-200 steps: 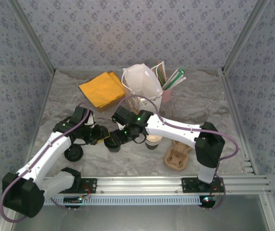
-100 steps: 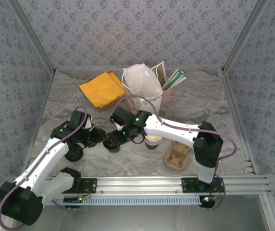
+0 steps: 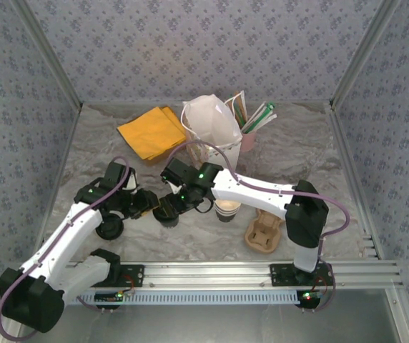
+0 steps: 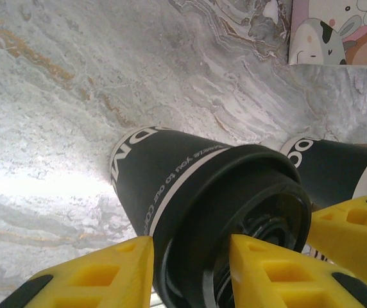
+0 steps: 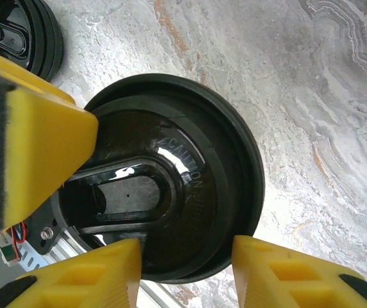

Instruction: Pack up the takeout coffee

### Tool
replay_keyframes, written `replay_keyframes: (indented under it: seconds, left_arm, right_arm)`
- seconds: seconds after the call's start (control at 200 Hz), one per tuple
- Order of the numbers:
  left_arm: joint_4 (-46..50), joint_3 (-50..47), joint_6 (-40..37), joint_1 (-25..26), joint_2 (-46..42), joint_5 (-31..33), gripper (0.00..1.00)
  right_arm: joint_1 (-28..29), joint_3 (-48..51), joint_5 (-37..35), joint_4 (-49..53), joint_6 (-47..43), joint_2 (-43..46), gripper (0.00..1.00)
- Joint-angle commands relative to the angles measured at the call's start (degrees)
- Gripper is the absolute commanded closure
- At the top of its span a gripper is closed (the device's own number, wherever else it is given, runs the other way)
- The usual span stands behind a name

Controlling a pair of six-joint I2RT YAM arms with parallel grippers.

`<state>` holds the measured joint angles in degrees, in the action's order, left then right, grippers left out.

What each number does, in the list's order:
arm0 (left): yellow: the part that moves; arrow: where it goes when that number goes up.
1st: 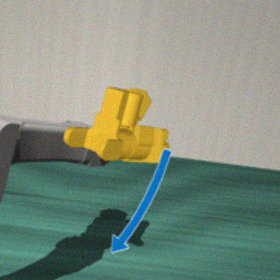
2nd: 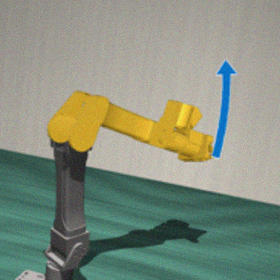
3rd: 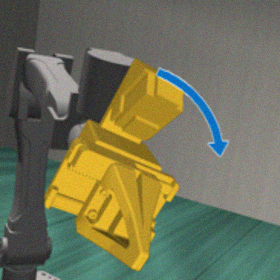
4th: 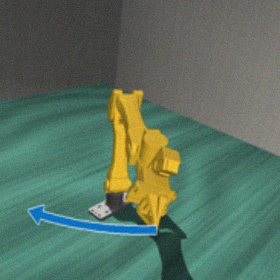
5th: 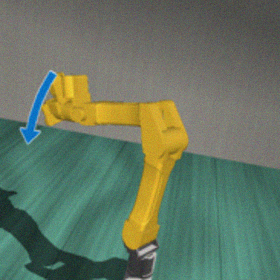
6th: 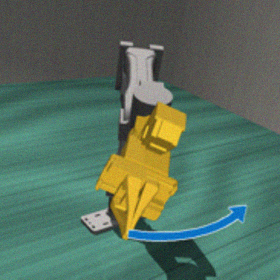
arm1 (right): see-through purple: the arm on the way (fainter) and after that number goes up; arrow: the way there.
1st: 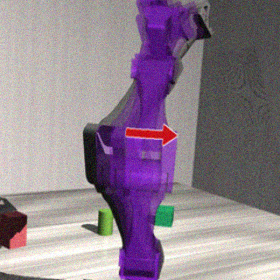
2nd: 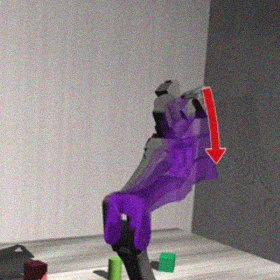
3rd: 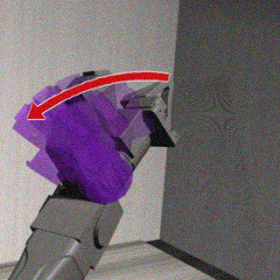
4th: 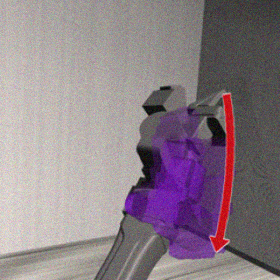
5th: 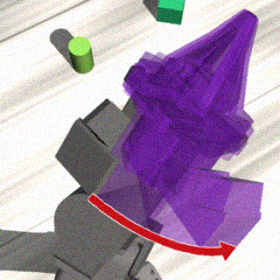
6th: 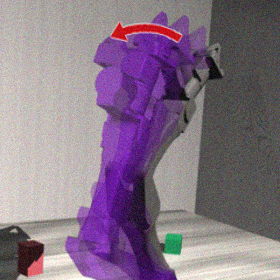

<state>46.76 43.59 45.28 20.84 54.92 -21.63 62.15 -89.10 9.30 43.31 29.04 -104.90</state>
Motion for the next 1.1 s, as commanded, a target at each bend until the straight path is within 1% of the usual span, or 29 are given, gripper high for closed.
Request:
replay_keyframes:
  seconds: [0.0,0.05,0.165,0.29,0.435,0.47,0.535,0.58,0.66,0.725,0.77,0.84,0.93,0.95,0.97,1.009,1.034,1.079,1.099]
  left_arm:
    - [2.8,3.2,0.6,-0.2,-0.3,-0.7,0.63]
    - [2.6,3.4,0.8,-0.2,-0.5,-0.9,0.62]
    - [2.3,3.7,1.4,-0.2,-0.9,-1.7,0.6]
    - [2.7,4.6,1.4,-0.2,-1.3,-1.2,0.6]
    - [4.6,7.0,0.5,-0.2,-1.3,-0.1,0.55]
    - [5.3,7.9,0.1,-0.2,-1.3,0.4,0.52]
    - [6.8,9.8,-0.8,-0.2,-1.1,1.5,0.4]
    - [7.6,11.2,-1.3,-0.2,-0.9,2.1,0.35]
    - [7.9,13.5,-2.1,-0.2,-0.5,2.5,0.27]
    - [7.9,15.4,-2.4,-0.2,0.2,2.9,0.23]
    - [7.9,17.1,-2.7,-0.1,0.9,3.0,0.19]
    - [7.8,19.5,-3.1,0.2,2.2,3.1,0.1]
    - [7.4,22.6,-3.9,0.9,4.2,3.5,0.01]
    - [7.3,23.3,-4.1,1.0,4.6,3.5,0.0]
    - [7.2,24.1,-4.3,1.1,5.1,3.5,0.0]
    - [7.0,25.4,-4.7,1.5,6.1,3.7,0.0]
    - [7.0,26.4,-4.9,1.6,6.9,3.7,0.0]
    - [6.9,27.9,-5.3,2.1,8.1,4.1,0.0]
    - [6.9,28.7,-5.5,2.3,8.6,4.3,0.0]
  right_arm:
    - [0.2,-2.4,-0.1,3.8,-0.8,-1.2,0.55]
    - [0.1,-3.0,-0.2,3.9,-0.9,-1.2,0.53]
    - [-0.2,-4.4,-0.2,4.3,-0.9,-1.1,0.52]
    - [-0.3,-6.4,-0.3,4.7,-0.9,-1.0,0.49]
    - [-0.8,-7.8,-1.3,5.2,-0.5,0.0,0.48]
    - [-1.1,-7.8,-1.8,5.3,-0.4,0.5,0.47]
    - [-1.7,-8.0,-3.1,5.4,0.1,1.7,0.45]
    - [-2.2,-8.3,-4.1,5.8,0.7,2.6,0.43]
    - [-3.0,-9.2,-5.8,7.5,0.8,4.0,0.4]
    - [-3.6,-10.5,-7.5,9.1,0.4,5.4,0.38]
    - [-4.1,-11.3,-9.1,10.3,0.2,6.3,0.35]
    - [-4.8,-12.3,-11.4,11.9,0.1,8.1,0.3]
    - [-6.2,-12.6,-13.3,12.8,0.1,10.8,0.24]
    - [-6.6,-12.6,-13.6,12.9,0.1,11.4,0.23]
    - [-7.1,-12.7,-13.9,13.1,0.1,12.0,0.17]
    - [-7.9,-12.7,-14.2,13.4,0.2,13.2,0.14]
    - [-8.6,-12.7,-14.3,13.6,0.3,13.8,0.08]
    - [-9.6,-12.7,-14.5,13.8,0.4,15.3,0.06]
    - [-10.0,-12.6,-14.6,13.8,0.4,15.8,0.01]
